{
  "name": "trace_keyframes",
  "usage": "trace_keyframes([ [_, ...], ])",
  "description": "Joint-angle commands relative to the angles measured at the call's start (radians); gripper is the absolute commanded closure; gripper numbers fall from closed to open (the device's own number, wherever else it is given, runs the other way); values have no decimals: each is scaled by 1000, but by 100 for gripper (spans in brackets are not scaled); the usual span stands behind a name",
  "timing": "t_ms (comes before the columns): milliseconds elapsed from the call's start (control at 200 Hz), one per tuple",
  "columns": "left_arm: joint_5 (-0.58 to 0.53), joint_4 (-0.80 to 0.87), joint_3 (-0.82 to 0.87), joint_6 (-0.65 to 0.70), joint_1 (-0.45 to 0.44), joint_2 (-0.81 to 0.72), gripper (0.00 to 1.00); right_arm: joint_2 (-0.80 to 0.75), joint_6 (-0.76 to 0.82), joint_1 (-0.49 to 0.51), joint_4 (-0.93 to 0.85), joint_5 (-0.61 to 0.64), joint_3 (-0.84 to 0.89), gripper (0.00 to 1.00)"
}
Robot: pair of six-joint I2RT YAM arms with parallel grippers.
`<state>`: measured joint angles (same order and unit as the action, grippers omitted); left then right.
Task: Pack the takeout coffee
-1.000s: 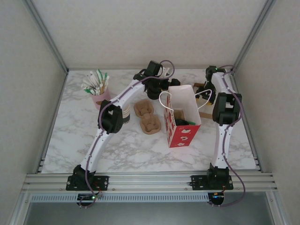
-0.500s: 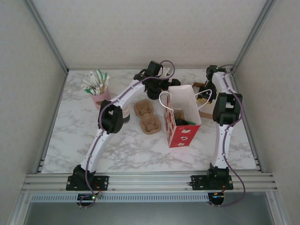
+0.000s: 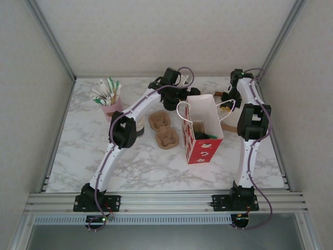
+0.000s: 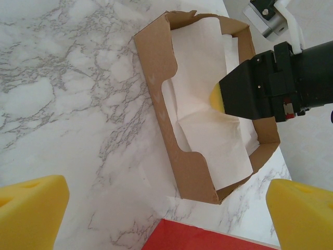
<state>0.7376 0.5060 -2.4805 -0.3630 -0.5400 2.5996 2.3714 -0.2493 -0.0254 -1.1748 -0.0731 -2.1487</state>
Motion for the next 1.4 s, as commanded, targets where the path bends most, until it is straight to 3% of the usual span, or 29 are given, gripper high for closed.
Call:
trace_keyframes([
  [0,0,3,-25,18,-5,4,3,-52,1,8,-21,-15,2,77],
  [135,-7,8,-24,22,-5,0,3,-63,2,8,-23,-13,2,81],
  [295,-32,5,-20,32,-1,-30,4,-127,-9,8,11,11,42,100],
  [456,-66,-47,29,32,5,-93,2,-251,-43,4,144,42,154,100],
  [991,-227,-104,135,83,38,-291,0,-569,-37,4,318,114,327,100],
  [1392,-374,-253,475,239,37,-680,0,-813,-25,4,269,114,333,100],
])
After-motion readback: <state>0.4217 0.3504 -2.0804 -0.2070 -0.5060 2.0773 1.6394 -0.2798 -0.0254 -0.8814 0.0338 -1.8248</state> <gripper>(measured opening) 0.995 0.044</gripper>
